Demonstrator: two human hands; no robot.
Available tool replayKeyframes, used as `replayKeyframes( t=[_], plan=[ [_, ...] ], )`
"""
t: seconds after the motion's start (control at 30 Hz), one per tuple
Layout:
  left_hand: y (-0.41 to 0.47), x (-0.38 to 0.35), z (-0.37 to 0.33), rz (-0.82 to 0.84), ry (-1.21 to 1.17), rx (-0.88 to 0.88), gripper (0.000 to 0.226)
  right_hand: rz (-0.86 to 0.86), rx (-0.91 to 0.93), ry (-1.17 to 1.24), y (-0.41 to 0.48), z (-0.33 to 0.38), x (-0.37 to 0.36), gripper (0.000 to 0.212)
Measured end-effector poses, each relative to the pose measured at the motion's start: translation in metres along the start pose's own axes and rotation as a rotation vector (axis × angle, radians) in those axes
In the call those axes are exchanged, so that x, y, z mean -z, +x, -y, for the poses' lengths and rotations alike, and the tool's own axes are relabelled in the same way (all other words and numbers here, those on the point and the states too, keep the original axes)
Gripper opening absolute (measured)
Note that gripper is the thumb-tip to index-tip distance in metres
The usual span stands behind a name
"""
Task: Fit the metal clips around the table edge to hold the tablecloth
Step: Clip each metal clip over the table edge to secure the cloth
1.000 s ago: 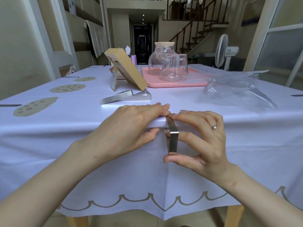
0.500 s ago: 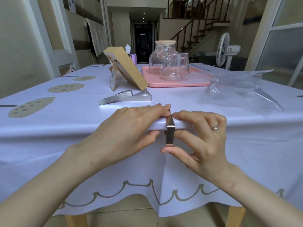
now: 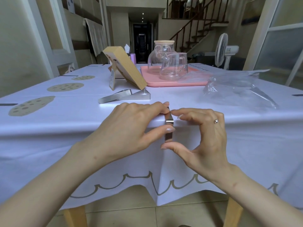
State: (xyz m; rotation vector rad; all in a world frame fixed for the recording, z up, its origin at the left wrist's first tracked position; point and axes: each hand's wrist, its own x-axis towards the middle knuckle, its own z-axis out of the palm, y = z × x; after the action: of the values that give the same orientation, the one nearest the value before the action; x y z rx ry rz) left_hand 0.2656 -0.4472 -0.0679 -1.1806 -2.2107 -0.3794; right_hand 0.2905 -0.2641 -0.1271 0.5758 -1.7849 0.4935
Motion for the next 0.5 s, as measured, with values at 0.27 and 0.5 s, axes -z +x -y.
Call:
replayKeyframes(
  t=[0.27, 0.5],
  plan=[
    [0.0017, -0.0065, -0.0022, -0.062, -0.004, 0.04, 0.034, 0.05, 0.008, -0.068, 0.0065, 0.0004, 0.0014, 0.054],
    [0.001, -0.0057, -0.0007, -0.051, 0.048, -0.022, 0.043, 0.118, 0.018, -0.145, 0.0081, 0.0023, 0.0029, 0.052]
  ],
)
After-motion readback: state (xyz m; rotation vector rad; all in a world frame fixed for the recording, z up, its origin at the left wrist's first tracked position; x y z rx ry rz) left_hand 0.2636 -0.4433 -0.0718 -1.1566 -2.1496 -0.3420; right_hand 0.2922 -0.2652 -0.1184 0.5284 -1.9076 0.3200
